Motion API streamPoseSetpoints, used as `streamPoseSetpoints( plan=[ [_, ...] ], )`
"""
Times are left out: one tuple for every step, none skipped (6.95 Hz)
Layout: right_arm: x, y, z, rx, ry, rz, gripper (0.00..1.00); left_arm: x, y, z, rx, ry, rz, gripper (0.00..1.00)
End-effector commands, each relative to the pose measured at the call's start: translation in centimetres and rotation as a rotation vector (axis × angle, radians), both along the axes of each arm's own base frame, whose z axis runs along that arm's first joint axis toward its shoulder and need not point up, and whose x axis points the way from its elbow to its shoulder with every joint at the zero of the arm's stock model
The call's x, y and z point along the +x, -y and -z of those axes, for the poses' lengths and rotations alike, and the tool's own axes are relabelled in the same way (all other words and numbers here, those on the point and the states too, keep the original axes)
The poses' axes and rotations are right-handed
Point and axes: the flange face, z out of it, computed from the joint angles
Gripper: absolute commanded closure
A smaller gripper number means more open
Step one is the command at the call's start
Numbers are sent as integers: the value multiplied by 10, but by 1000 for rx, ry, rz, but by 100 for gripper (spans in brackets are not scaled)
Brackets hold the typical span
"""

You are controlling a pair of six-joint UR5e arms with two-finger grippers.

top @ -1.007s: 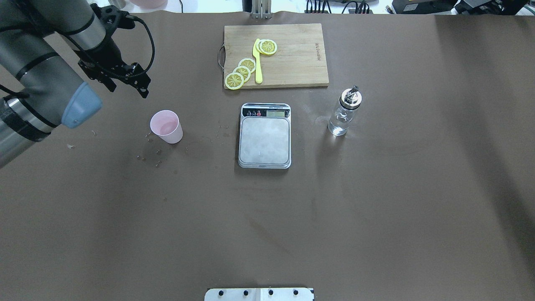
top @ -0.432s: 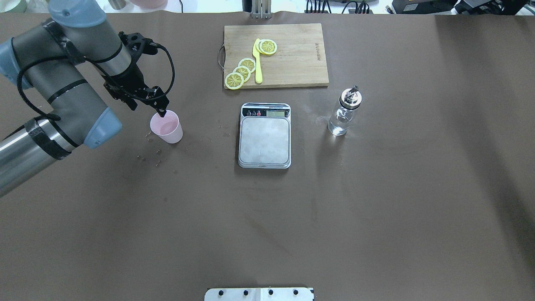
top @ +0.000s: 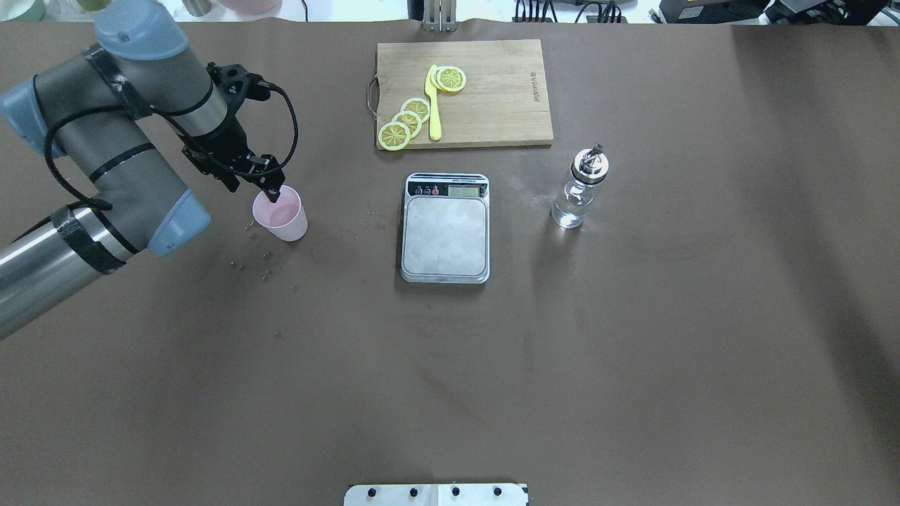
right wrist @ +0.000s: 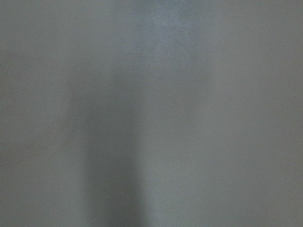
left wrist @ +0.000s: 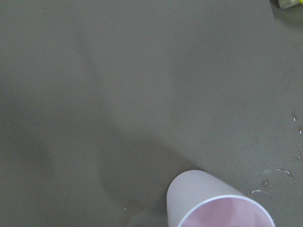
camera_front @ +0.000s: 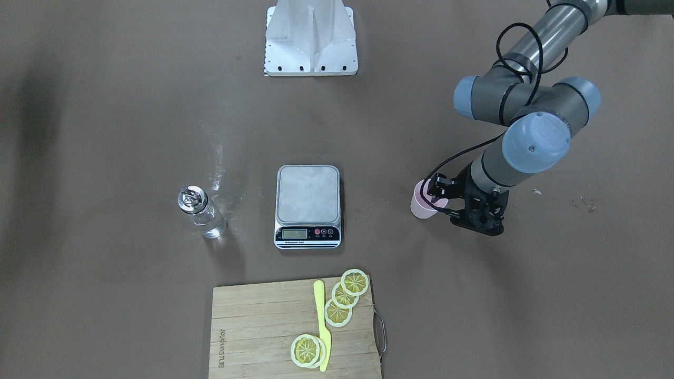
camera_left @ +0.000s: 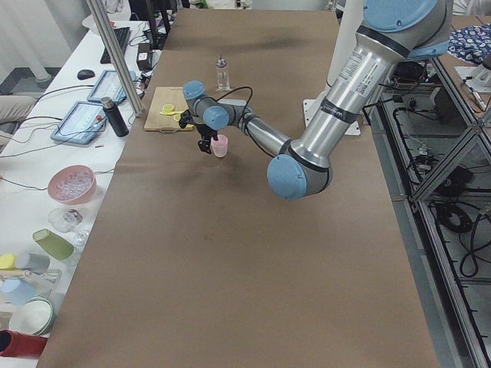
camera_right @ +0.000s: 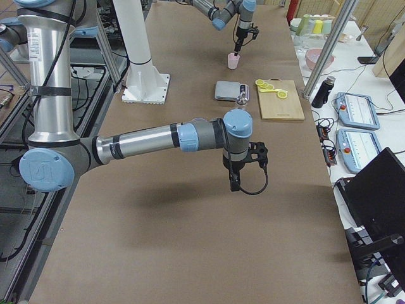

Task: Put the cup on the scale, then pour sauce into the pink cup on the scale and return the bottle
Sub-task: 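Reach the left gripper down to the pink cup and grasp it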

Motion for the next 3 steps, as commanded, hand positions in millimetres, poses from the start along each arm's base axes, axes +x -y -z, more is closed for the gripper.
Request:
streamPoseSetpoints(
  plan=[
    [-32, -3, 23, 46, 6, 67, 1, 1, 1, 0, -6, 1, 6, 32],
    [-47, -4, 25, 51, 9, 98, 1, 1, 1, 2, -11, 0, 10, 34],
    [-65, -7, 28, 70, 21, 149, 1, 1, 1, 2, -10, 1, 11, 36]
  ],
)
